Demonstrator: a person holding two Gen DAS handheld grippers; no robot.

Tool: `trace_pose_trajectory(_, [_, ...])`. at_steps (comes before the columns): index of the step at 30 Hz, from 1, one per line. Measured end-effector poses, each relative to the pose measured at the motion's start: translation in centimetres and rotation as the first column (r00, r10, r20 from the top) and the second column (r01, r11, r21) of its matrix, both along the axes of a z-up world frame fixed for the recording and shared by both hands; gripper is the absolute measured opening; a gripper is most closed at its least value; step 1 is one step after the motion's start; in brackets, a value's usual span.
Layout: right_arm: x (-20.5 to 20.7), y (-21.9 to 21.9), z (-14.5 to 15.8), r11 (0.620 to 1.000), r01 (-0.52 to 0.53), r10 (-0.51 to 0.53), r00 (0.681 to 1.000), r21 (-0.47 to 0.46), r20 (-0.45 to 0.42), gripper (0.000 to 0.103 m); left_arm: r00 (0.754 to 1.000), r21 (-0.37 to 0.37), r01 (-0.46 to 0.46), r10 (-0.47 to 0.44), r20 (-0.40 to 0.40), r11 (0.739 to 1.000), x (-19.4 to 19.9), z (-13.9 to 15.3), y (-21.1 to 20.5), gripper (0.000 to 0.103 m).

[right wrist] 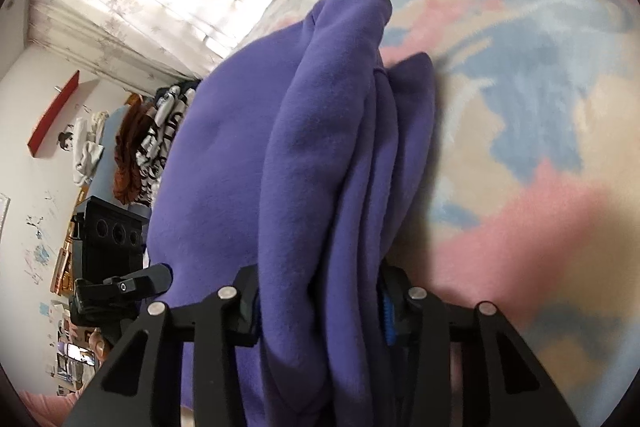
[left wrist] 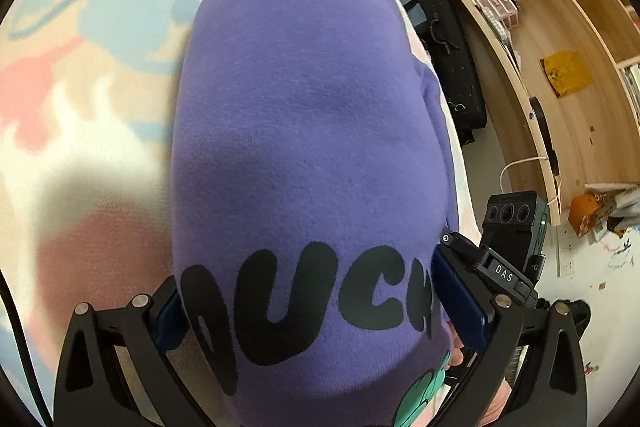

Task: Fold large clothes
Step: 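Grasp the folded hoodie bundle with both tools and lift it, then carry the bundle with both tools onto the clothes stack and release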

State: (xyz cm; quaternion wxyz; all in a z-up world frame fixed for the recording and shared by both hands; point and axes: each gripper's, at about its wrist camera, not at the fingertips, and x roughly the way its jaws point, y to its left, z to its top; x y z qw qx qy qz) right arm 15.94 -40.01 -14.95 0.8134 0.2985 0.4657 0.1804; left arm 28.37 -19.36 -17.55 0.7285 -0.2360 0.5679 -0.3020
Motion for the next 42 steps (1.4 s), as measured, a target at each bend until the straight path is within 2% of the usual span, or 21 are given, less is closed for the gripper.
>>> trace_pose_trajectory(7, [-1.7, 1.7, 2.3, 0.999, -0.001, 0.003, 0.997, -0.034, 0.072, 0.039, 0.998, 0.026, 0.020, -0.022, 0.061, 0.999, -1.4, 4.1, 0.3, 0.102])
trace_pose_trajectory(14, [-4.5, 4.5, 5.4, 1.000, -0.012, 0.014, 0.992, -0.020, 0.124, 0.039, 0.995, 0.034, 0.011, -0.014, 0.101, 0.999, -5.2, 8.4, 3.3, 0.102])
trace_pose_trajectory(21, [-7.8, 9.8, 9.5, 0.997, -0.068, 0.071, 0.981, -0.024, 0.179, 0.039, 0.992, 0.021, -0.013, 0.010, 0.127, 1.000, -10.3, 13.4, 9.8, 0.102])
trace_pose_trajectory(26, [-8.3, 15.2, 12.9, 0.992, -0.129, 0.129, 0.965, -0.013, 0.231, 0.039, 0.982, 0.022, -0.065, 0.060, 0.182, 0.998, -13.2, 18.1, 15.7, 0.102])
trace_pose_trajectory(30, [-6.8, 19.9, 15.9, 0.983, -0.181, 0.177, 0.944, -0.011, 0.278, 0.039, 0.964, 0.019, -0.125, 0.117, 0.237, 0.992, -13.9, 22.4, 22.1, 0.102])
trace_pose_trajectory(34, [-3.1, 25.4, 19.3, 0.972, -0.235, 0.222, 0.917, -0.003, 0.330, 0.039, 0.939, 0.028, -0.184, 0.167, 0.302, 0.983, -12.5, 27.2, 27.8, 0.102])
trace_pose_trajectory(37, [1.3, 30.3, 22.4, 0.963, -0.268, 0.249, 0.893, -0.001, 0.376, 0.039, 0.912, 0.051, -0.221, 0.188, 0.364, 0.974, -9.7, 31.1, 31.9, 0.102])
trace_pose_trajectory(42, [8.6, 36.6, 26.0, 0.960, -0.279, 0.243, 0.865, 0.018, 0.439, 0.039, 0.873, 0.080, -0.259, 0.198, 0.445, 0.963, -1.8, 36.7, 38.8, 0.102])
